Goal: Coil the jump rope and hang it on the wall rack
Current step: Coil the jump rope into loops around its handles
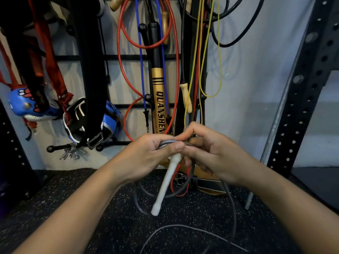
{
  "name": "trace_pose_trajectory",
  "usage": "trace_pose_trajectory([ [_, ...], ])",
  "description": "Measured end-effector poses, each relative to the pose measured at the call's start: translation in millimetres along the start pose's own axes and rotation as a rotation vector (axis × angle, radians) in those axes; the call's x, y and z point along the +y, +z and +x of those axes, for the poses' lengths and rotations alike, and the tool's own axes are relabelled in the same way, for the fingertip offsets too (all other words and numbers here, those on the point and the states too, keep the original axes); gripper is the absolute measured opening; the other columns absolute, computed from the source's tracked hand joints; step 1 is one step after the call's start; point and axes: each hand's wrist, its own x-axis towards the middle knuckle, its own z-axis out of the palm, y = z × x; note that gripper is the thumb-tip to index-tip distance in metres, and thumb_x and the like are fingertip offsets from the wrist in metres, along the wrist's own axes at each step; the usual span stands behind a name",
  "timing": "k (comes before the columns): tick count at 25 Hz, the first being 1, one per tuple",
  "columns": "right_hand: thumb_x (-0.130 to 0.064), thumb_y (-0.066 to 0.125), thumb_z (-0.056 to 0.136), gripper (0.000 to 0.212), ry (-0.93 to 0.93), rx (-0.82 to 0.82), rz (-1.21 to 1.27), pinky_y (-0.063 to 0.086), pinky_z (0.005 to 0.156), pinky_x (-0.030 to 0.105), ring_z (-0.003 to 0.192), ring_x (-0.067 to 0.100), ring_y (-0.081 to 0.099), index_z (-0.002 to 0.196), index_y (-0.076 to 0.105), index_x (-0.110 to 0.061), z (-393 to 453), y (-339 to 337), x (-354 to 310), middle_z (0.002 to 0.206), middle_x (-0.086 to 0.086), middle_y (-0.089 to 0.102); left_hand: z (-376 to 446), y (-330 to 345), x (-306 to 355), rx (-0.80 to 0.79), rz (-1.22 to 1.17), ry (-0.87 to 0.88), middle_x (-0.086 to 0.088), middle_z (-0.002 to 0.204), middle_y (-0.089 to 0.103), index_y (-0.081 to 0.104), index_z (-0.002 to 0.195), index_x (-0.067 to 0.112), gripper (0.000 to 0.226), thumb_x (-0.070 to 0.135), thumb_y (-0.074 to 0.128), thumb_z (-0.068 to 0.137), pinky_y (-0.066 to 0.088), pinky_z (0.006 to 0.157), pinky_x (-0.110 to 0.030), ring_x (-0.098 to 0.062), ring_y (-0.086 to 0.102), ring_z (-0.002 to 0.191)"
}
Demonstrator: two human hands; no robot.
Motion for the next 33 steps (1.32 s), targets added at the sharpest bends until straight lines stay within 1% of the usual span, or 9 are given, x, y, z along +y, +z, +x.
trace_pose_trajectory([
  [2,-0.005,0.059,0.1,0.021,0.025,0.037,0.123,0.043,0.046,0.007,0.047,-0.004,0.058,0.12,0.064,-0.007,-1,-2,-4,0.07,0.004,0.067,0,1,-4,0.014,-0.041,0.007,0.019,0.044,0.058,0.071,0.114,0.014,0.027,0.023,0.048,0.103,0.034,0.043,-0.005,0.004,0.048,0.039],
  [5,-0.014,0.067,0.095,0.036,0.083,0.096,0.179,0.044,0.045,0.007,0.045,-0.003,0.061,0.13,0.06,-0.019,-2,-2,-7,0.076,0.012,0.072,2,1,-6,0.094,-0.138,-0.01,0.018,0.047,0.063,0.068,0.117,0.008,0.027,0.018,0.046,0.105,0.036,0.043,-0.004,0.007,0.052,0.04],
  [10,-0.061,0.056,0.084,0.045,0.274,0.157,0.099,0.035,0.037,0.023,0.036,0.006,0.042,0.103,0.073,-0.024,-8,-12,19,0.089,0.006,0.079,10,-15,-21,0.498,-0.525,0.031,-0.003,0.1,0.08,0.07,0.113,0.017,0.036,0.044,0.049,0.101,0.029,0.041,-0.015,-0.004,0.032,0.047],
  [15,-0.069,0.048,0.083,0.056,0.276,0.075,0.351,0.034,0.047,0.027,0.049,0.008,0.038,0.109,0.069,-0.025,-8,16,24,0.071,-0.006,0.061,22,3,-18,0.772,-1.078,0.041,0.004,0.098,0.077,0.068,0.119,0.015,0.042,0.047,0.045,0.103,0.031,0.039,-0.017,-0.004,0.035,0.047],
  [20,-0.063,0.053,0.087,0.045,0.269,0.302,0.58,0.028,0.042,0.02,0.047,0.006,0.033,0.101,0.079,-0.03,-3,41,15,0.063,-0.007,0.045,21,27,-16,0.804,-1.284,-0.022,0.003,0.102,0.077,0.064,0.129,0.015,0.047,0.047,0.043,0.103,0.036,0.042,-0.019,-0.005,0.039,0.05],
  [25,-0.057,0.055,0.092,0.044,0.31,0.527,0.672,0.027,0.045,0.025,0.044,0.007,0.031,0.085,0.073,-0.017,-2,41,10,0.056,-0.008,0.04,17,39,-19,0.778,-1.296,-0.043,0.002,0.081,0.065,0.066,0.125,0.006,0.049,0.044,0.043,0.104,0.042,0.045,-0.02,-0.006,0.043,0.051],
  [28,-0.046,0.053,0.1,0.038,0.316,0.537,0.61,0.033,0.04,0.018,0.04,0.004,0.034,0.084,0.065,-0.014,0,32,10,0.056,-0.007,0.039,13,38,-22,0.75,-1.21,-0.074,-0.004,0.095,0.071,0.062,0.134,0.005,0.047,0.038,0.044,0.106,0.053,0.056,-0.026,-0.009,0.056,0.062],
  [30,-0.042,0.051,0.102,0.038,0.275,0.463,0.506,0.033,0.037,0.015,0.037,0.002,0.035,0.082,0.062,-0.012,2,15,12,0.055,-0.006,0.039,11,29,-26,0.727,-1.043,-0.069,-0.008,0.113,0.075,0.062,0.131,0.009,0.039,0.033,0.043,0.107,0.06,0.069,-0.035,-0.016,0.067,0.079],
  [33,-0.047,0.052,0.098,0.038,0.191,0.25,0.108,0.031,0.044,0.019,0.042,0.003,0.035,0.076,0.065,-0.02,1,-7,12,0.052,-0.01,0.042,6,4,-26,0.713,-0.429,0.012,0.006,0.124,0.071,0.065,0.123,0.027,0.034,0.044,0.048,0.099,0.056,0.097,-0.04,-0.012,0.067,0.112],
])
